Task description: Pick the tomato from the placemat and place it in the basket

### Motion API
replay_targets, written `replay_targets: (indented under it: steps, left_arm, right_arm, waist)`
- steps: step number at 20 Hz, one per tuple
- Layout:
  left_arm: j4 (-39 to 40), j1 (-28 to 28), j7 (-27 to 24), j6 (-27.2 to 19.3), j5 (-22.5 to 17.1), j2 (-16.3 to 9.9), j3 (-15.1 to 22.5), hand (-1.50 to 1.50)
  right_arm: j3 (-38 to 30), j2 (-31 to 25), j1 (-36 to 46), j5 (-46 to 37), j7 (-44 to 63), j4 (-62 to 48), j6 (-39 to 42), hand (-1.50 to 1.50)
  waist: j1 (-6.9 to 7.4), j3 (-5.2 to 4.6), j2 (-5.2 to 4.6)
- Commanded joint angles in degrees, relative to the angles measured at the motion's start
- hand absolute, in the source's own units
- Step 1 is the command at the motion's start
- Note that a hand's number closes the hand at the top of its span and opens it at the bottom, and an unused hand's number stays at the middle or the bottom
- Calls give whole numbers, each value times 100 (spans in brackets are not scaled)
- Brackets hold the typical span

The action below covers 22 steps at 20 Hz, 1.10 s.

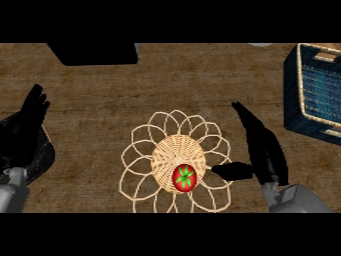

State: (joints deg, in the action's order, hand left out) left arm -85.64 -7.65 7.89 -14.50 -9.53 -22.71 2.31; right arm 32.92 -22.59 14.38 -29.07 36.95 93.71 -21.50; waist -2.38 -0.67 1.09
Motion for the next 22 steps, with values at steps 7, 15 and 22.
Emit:
replay_targets:
  steps: [7, 15, 22]
  left_arm:
    - [251, -69, -152, 39, 73, 169, 45, 0]
    - [-37, -188, 78, 341, -40, 91, -191, 0]
    - [283, -157, -248, 303, 226, 354, -204, 0]
  right_arm:
    - [34, -668, 402, 1132, 3471, 2943, 2799, -150]
    - [345, 246, -10, 89, 3544, 2879, 2113, -150]
    - [257, 466, -938, -392, 2215, 2318, 1839, -150]
  waist:
    - [50, 47, -54]
    - [232, 65, -94]
    - [222, 68, -108]
